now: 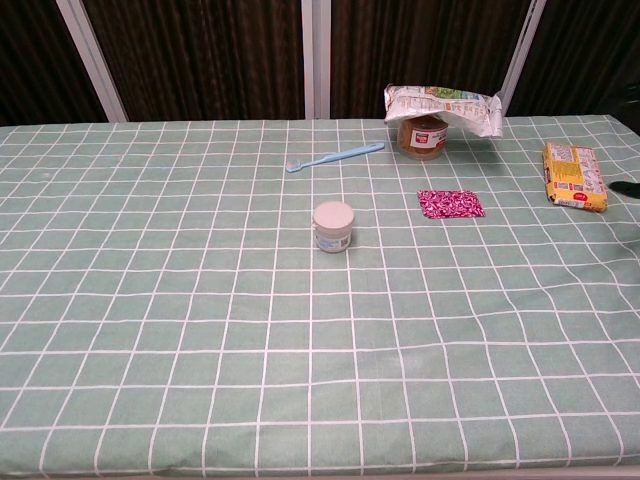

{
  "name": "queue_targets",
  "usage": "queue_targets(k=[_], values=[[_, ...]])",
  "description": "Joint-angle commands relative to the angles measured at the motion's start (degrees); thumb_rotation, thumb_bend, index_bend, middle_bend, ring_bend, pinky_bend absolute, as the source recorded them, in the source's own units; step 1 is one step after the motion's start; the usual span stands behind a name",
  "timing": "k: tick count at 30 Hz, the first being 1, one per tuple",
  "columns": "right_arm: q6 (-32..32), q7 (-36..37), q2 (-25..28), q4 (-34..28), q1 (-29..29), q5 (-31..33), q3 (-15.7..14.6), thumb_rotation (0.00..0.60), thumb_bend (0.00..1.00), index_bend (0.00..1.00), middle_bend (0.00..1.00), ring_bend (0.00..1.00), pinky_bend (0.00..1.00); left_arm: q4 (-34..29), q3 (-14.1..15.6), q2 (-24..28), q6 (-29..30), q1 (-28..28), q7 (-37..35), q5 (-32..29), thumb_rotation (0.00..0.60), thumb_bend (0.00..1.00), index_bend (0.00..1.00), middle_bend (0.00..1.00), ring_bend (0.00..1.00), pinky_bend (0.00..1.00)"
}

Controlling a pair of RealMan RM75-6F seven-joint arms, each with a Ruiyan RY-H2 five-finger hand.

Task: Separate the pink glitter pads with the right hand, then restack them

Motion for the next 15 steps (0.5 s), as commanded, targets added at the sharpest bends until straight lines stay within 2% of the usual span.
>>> queue_targets(k=[1,7,15], values=[[9.02,4.54,5.42,-6.05,-7.65,-5.7,-3.84,0.522,0.15,0.12,0.01,0.0,0.0,-0.3,-0.17,0.03,-0.27,-0.36,0.41,-0.01,0.6,0.17,0.22,0.15,0.11,0.13],[17.31,8.76,8.37,-9.6,-13.84,-12.23,-7.07,0.53,0.15,0.11,0.01,0.0,0.0,-1.01,-0.48,0.25,-0.38,-1.02,1.1,0.28,0.6,0.17,0.22,0.15,0.11,0.13],[21.53,8.02,10.18,-12.04,-17.08,-15.52,-7.79,0.521,0.16,0.11,0.01,0.0,0.0,-1.38,-0.27,0.48,-0.03,-0.96,1.13,0.46,0.6,0.17,0.22,0.15,0.11,0.13]])
